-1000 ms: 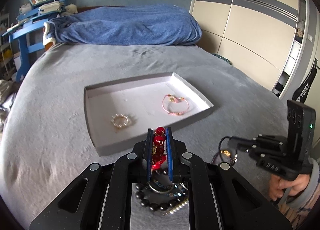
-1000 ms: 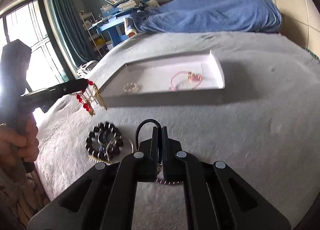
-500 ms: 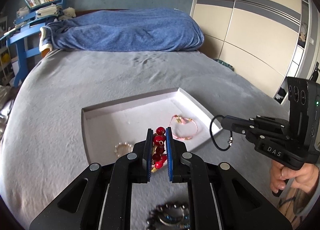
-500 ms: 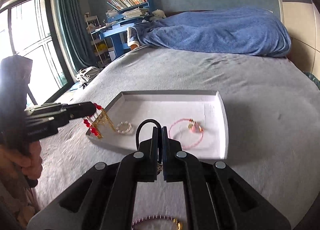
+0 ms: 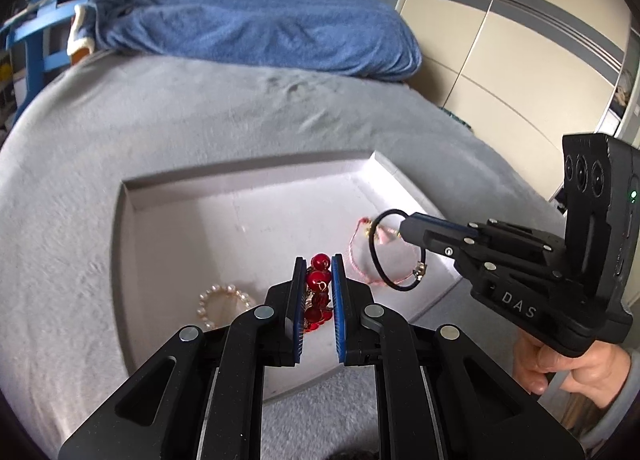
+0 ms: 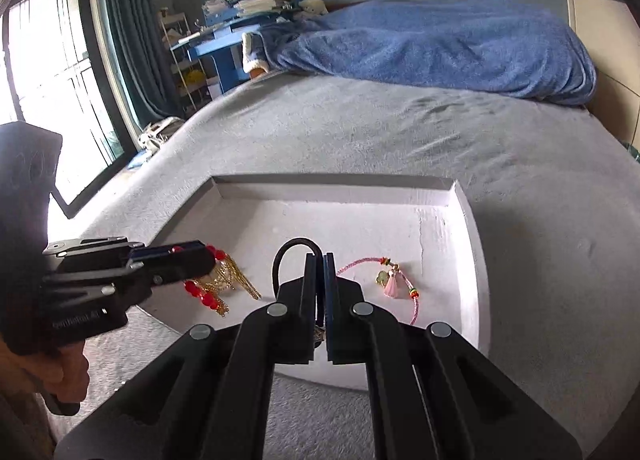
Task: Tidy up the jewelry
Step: 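Carry the red ornament and black hair tie into the box and release both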
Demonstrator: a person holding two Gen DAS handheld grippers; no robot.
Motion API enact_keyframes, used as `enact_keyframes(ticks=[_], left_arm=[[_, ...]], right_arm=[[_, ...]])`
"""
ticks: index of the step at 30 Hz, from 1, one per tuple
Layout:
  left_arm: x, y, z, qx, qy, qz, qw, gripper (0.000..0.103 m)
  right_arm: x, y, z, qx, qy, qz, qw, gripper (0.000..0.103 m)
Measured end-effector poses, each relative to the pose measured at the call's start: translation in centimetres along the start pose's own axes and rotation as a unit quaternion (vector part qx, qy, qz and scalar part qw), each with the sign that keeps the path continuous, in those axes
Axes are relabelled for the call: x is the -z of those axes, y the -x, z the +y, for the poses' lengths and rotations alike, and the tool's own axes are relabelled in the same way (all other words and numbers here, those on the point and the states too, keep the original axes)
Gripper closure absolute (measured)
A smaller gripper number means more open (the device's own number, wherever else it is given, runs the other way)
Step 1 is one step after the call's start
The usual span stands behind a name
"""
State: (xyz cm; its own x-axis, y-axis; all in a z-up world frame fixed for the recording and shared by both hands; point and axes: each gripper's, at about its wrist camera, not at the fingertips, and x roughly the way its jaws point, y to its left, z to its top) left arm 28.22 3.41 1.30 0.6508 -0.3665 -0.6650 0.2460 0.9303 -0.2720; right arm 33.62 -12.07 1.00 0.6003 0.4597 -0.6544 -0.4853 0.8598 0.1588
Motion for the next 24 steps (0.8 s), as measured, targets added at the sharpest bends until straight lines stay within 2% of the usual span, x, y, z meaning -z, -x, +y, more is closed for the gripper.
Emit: enact_keyframes(ticks=[9,12,17,19,20,21,22,23,24], left_arm=[[1.5,-2.0,-0.3,-0.012,-0.021,0.034,0.9991,0.09],[1.8,-2.2,-0.6,-0.01,-0.026,0.041,0.9988,0.09],[2.1,-2.0,-1.4,-0.037,-0.053,0.032,0.9974,0.063],[2.2,-1.6,-1.5,-0.046,-0.059,0.026,0.9969,0.056],[2.2,-1.4,-1.5,-0.048,-0.059,0.023,0.9969,0.052],[2.2,-1.1,-1.5,-0.049,-0.058,0.02,0.9969,0.049],[2.2,-0.8,-1.5,-0.051,-0.057,0.016,0.9969,0.04],[2.2,-0.4,-1.5,-0.054,-0.055,0.009,0.997,0.033],[2.2,-0.1,-1.4,-0.056,-0.053,0.005,0.997,0.031]], right_arm=[[1.5,-2.9,0.5,0.01,0.021,0.053,0.998,0.1],[1.7,-3.2,0.6,0.013,0.026,0.058,0.998,0.1],[1.8,-2.7,0.8,0.014,0.029,0.051,0.998,0.099],[1.9,-2.5,0.8,0.015,0.026,0.05,0.998,0.096],[1.9,-2.3,0.7,0.015,0.023,0.049,0.998,0.093],[1.9,-2.1,0.6,0.015,0.018,0.047,0.999,0.084],[2.0,-1.9,0.5,0.014,0.016,0.044,0.999,0.075],[2.0,-1.6,0.4,0.014,0.013,0.04,0.999,0.072],[2.0,-1.3,0.4,0.014,0.012,0.036,0.999,0.069]])
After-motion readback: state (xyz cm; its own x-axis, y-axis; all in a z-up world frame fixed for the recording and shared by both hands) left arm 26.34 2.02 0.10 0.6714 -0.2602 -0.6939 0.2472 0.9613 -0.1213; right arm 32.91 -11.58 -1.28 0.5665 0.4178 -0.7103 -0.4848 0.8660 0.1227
